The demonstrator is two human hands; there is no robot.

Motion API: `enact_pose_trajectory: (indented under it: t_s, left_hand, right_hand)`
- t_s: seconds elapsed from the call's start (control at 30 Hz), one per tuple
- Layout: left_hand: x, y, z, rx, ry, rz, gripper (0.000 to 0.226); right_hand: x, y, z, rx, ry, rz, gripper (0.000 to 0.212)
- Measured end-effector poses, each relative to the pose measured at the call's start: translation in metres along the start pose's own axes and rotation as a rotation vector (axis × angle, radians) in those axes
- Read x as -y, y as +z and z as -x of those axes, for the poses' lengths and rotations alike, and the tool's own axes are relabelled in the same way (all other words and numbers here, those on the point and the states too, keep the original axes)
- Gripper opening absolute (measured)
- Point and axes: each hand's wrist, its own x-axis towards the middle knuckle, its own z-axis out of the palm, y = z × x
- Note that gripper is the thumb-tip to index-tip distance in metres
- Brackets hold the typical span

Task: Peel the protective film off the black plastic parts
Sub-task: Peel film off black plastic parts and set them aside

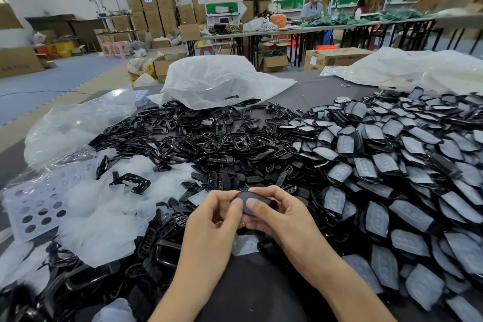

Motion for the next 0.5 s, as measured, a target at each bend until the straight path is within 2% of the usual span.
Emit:
enact_pose_trajectory:
  t_s: [0.2,0.33,0.5]
  left_hand:
    - [0.001,-0.002,-0.002,-0.044,0.003,0.015,0.011]
    - [0.002,-0.003,-0.001,-0.061,0.031,0.017,0.012]
    - [0.005,-0.002,-0.001,-0.050,0.033,0.026,0.013]
  right_hand:
    - [0.000,-0.001,-0.001,-0.009,-0.037,0.095,0.024]
    - [0.002,-0.004,0.003,-0.001,-0.132,0.356,0.031]
    - [-0.001,-0.008,0.009,0.009,-0.181,0.594,0.026]
